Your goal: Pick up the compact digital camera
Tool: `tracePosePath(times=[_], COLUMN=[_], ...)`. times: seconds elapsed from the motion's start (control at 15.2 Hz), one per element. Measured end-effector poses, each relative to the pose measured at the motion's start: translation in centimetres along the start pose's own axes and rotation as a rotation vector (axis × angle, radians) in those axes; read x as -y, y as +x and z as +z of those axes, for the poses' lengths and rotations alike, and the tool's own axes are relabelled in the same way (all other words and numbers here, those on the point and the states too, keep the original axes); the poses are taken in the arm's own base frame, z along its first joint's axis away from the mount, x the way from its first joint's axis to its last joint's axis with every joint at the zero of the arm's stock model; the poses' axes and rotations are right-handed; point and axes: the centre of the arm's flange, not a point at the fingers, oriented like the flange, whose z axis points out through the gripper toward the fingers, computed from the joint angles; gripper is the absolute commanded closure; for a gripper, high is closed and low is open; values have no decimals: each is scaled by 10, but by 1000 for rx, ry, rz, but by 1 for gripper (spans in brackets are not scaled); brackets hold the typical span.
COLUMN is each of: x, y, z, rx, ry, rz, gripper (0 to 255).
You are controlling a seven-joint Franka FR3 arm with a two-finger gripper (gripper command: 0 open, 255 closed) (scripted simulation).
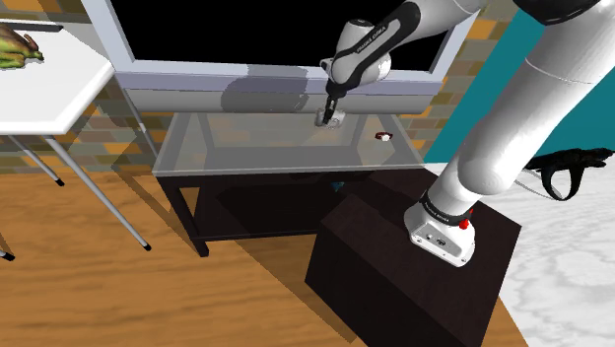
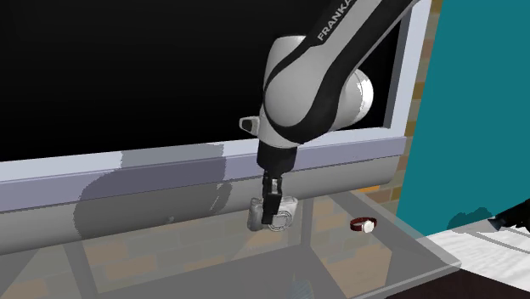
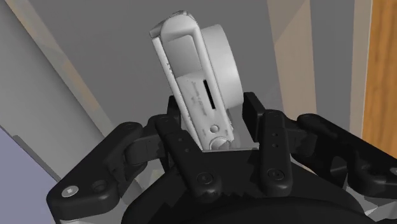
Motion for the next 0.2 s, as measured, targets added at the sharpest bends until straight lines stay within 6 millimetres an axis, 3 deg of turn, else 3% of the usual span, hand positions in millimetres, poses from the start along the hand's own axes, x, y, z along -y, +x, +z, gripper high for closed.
tracePosePath(times=[0.2], x=[-1], y=[1], z=[-14], rx=[0], ry=[0], rz=[0], gripper=[255])
